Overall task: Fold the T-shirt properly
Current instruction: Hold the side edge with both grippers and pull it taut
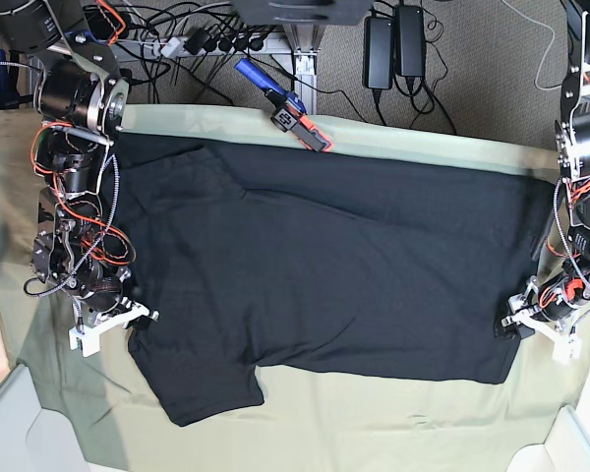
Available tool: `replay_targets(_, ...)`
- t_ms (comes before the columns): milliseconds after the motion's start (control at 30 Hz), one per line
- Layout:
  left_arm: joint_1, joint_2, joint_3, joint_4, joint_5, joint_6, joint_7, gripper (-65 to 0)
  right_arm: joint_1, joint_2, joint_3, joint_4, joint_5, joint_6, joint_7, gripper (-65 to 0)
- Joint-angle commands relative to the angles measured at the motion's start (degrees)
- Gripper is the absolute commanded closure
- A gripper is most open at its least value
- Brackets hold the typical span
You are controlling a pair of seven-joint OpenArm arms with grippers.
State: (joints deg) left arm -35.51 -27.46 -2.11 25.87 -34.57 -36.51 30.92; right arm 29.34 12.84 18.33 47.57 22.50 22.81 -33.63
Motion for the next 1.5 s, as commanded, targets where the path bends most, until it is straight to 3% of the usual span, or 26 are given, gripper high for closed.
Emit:
replay_targets(0, -1.5, -0.3, 0.0, 1.3, -0.8, -2.7, 0.0, -35.6, 1.6, 0.6, 0.0, 1.2, 0.9, 3.1, 0.8, -6.1)
replay_targets(1133, -1.5, -0.2, 0.0, 5.3, -7.2, -3.5, 5.3, -35.2, 1.6, 0.6, 0.0, 1.2, 0.9, 3.1, 0.8, -6.1)
replay_targets(1300, -1.5, -0.2, 0.0, 5.4, -7.2, -3.5, 4.9, -10.5, 1.6, 0.6, 0.0, 1.2, 0.9, 3.1, 0.8, -6.1)
replay_targets(1367, -1.5, -0.2, -0.1, 5.5, -7.2, -3.5, 4.9, -6.8, 1.6, 0.6, 0.0, 1.2, 0.9, 3.1, 0.8, -6.1)
replay_targets(1467, -1.5, -0.3, -0.1, 6.5, -7.2, -3.5, 5.3, -6.7, 1.6, 0.6, 0.0, 1.2, 0.9, 3.1, 0.8, -6.1)
